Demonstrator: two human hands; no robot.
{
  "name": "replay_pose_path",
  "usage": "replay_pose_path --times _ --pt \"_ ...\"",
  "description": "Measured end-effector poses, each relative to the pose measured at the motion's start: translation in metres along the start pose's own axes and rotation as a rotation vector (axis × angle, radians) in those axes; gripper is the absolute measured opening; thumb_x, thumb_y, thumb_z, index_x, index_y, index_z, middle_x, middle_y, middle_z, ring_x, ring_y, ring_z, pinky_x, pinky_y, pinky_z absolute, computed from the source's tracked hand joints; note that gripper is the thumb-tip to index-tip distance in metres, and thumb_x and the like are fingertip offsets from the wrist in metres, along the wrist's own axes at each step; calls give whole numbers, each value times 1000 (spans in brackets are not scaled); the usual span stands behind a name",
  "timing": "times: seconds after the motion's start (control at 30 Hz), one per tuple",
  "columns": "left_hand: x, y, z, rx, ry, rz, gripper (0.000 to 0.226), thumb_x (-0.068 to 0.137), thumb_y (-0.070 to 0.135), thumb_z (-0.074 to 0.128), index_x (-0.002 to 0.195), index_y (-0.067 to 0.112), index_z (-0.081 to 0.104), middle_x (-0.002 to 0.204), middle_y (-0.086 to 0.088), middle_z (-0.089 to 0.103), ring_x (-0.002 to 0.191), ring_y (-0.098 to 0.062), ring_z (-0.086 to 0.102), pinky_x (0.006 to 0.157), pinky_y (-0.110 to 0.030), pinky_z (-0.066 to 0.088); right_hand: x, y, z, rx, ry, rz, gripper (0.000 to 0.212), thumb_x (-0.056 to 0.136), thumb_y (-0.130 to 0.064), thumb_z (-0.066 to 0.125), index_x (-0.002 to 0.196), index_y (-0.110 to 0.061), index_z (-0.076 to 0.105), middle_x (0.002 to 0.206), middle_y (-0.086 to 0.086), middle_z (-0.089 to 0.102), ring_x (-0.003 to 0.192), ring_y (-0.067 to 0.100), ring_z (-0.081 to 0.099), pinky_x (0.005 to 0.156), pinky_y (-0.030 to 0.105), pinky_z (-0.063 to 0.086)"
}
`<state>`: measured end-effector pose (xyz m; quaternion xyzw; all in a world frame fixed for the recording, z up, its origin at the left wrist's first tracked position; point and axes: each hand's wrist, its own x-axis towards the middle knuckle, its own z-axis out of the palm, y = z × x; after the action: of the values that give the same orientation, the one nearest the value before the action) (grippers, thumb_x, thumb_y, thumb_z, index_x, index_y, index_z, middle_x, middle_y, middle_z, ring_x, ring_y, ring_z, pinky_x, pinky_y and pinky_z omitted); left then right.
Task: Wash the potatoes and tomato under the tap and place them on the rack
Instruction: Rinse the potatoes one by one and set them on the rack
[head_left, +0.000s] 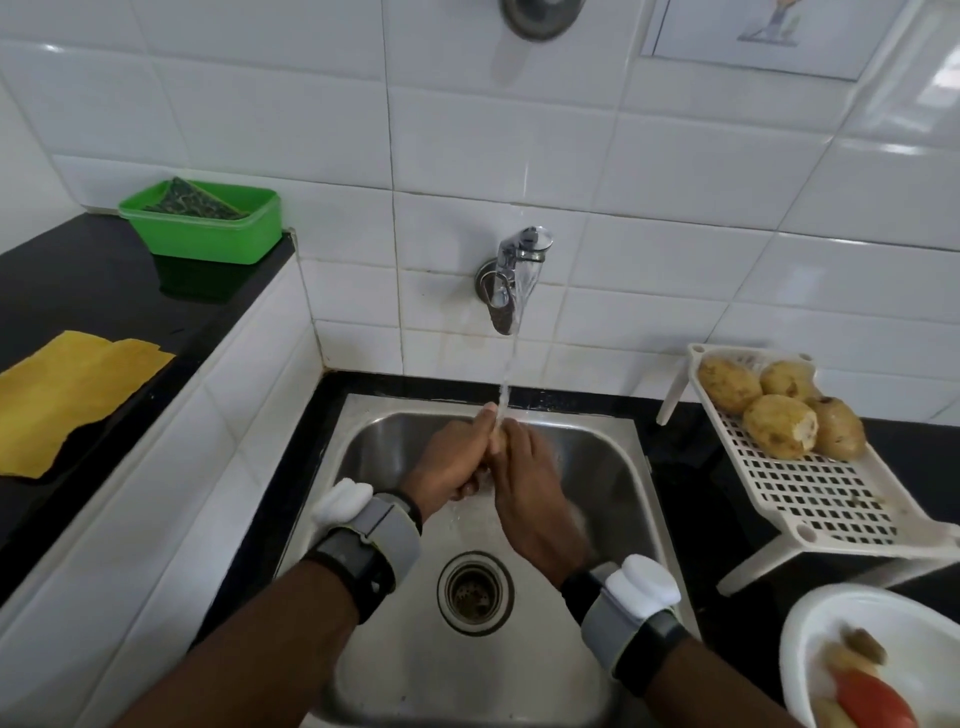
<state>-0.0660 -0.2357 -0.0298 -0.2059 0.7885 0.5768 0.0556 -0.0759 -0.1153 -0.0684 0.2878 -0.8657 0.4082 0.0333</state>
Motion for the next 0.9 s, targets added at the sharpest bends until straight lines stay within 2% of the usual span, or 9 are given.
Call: replay_pose_path --times 0.07,0.17,0.27,0.4,0.53,0.6,0.67,0.77,0.9 --pt "-2 2 4 84 69 131 48 103 46 30 74 20 59 65 1 57 52 -9 51 49 -23 40 1 -3 -3 106 46 -1 43 104 -38 23 128 -15 51 120 0 59 111 14 53 98 26 41" --pt "-4 -1 6 216 105 290 43 105 38 28 89 18 63 83 -3 64 75 -15 62 73 -30 51 11 -3 -9 224 91 88 39 107 -31 27 103 -13 61 95 1 66 90 12 62 81 26 47" --pt "-6 -4 2 272 107 370 36 105 37 28 93 18 57 86 -3 64 77 -14 61 67 -21 44 22 -6 -17 333 24 259 47 101 -34 28 81 -4 58 67 7 60 60 13 56 57 31 41" --pt "-13 -8 1 334 129 442 34 105 37 27 103 15 52 84 -6 64 74 -16 61 62 -20 44 29 -15 -32 665 -203 533 48 105 -33 26 91 -1 59 52 7 54 39 11 41 35 19 27" --pt "-11 -12 3 248 167 353 31 105 34 28 99 13 49 80 -3 60 68 -12 57 59 -23 43 29 -20 -24 534 -165 491 51 106 -34 27 76 -8 59 50 4 53 42 13 45 38 22 32" --pt "-9 -7 4 212 182 267 29 105 33 29 96 14 50 80 0 57 67 -7 53 56 -19 37 27 -19 -16 329 -71 340 51 107 -28 27 67 -13 55 53 3 54 47 15 50 47 27 40" --pt "-6 -4 4 248 189 233 34 105 31 28 94 10 52 87 -4 56 69 -10 53 56 -20 37 21 -16 -12 142 -40 172 47 107 -21 27 65 -20 48 59 -4 50 54 8 49 55 18 38" --pt "-6 0 1 213 159 166 42 105 32 26 90 7 56 84 -9 57 70 -19 54 57 -25 40 17 -10 -5 107 -40 126 41 107 -32 24 81 -21 53 71 -10 53 66 1 53 62 12 37" --pt "-6 -3 -4 -80 50 -10 54 103 44 25 80 10 59 51 -2 52 37 -13 42 38 -19 30 14 -2 1 91 -76 4 37 106 -39 26 110 -17 55 101 -1 61 92 11 56 83 24 44"
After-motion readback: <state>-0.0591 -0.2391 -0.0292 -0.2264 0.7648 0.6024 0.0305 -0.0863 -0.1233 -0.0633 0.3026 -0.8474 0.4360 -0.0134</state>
